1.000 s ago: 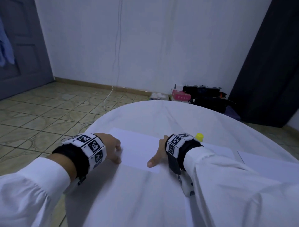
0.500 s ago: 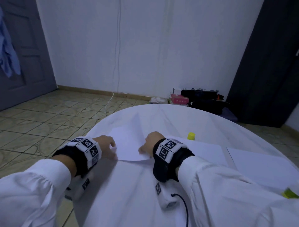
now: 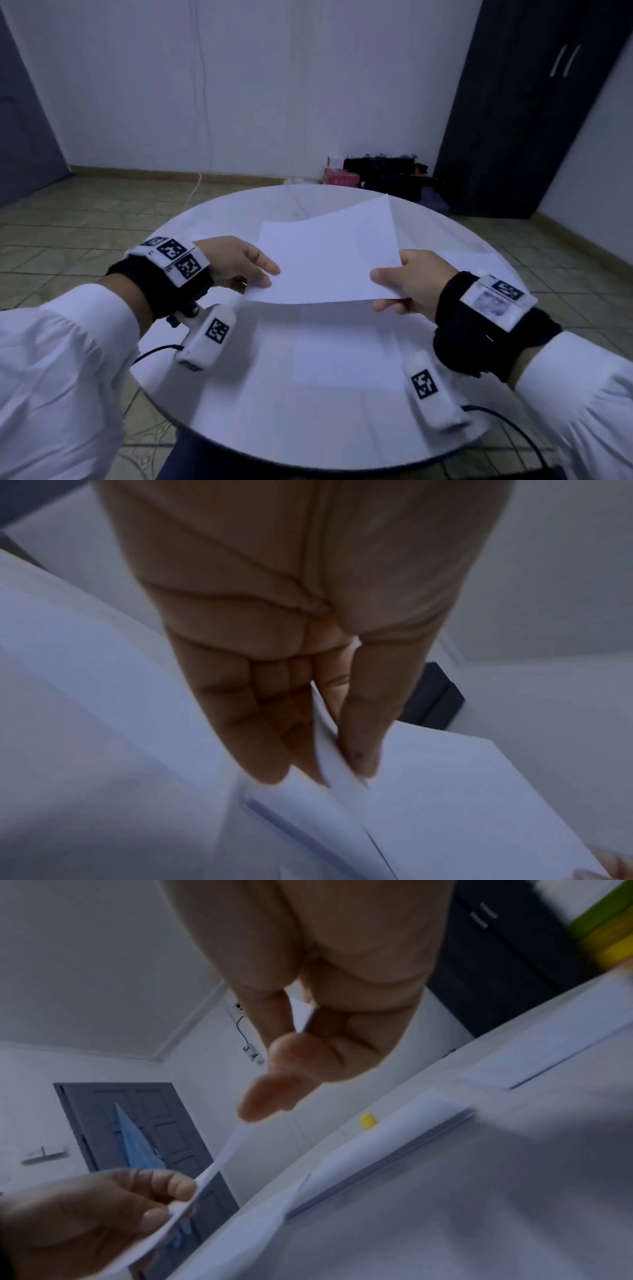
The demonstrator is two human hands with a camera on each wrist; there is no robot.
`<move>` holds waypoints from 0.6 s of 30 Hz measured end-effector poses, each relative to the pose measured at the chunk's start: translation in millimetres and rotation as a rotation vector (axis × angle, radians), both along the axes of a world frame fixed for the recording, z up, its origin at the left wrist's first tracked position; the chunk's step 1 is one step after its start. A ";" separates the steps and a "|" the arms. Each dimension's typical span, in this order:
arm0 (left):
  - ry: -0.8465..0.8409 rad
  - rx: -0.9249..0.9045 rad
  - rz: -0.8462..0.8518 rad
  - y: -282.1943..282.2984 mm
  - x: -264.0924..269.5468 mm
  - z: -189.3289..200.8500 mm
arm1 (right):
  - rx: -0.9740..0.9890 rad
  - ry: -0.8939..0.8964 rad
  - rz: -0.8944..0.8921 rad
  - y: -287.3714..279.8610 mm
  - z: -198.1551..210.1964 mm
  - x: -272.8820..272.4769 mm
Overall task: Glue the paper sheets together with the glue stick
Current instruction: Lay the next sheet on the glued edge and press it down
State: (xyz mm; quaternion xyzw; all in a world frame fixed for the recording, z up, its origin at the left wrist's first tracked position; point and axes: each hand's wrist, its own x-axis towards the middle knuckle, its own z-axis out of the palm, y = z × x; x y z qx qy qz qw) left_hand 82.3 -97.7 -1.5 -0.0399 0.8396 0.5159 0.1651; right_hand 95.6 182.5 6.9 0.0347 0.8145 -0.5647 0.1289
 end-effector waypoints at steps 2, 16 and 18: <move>-0.007 -0.059 -0.053 24.4 4.5 -5.4 | 0.075 -0.010 -0.009 29.6 -7.2 12.3; -0.108 -0.391 -0.313 74.1 28.2 -42.2 | 0.625 -0.150 0.146 69.2 -34.9 27.2; -0.115 -0.425 -0.348 72.7 28.1 -43.8 | 0.653 -0.152 0.165 69.1 -37.1 27.1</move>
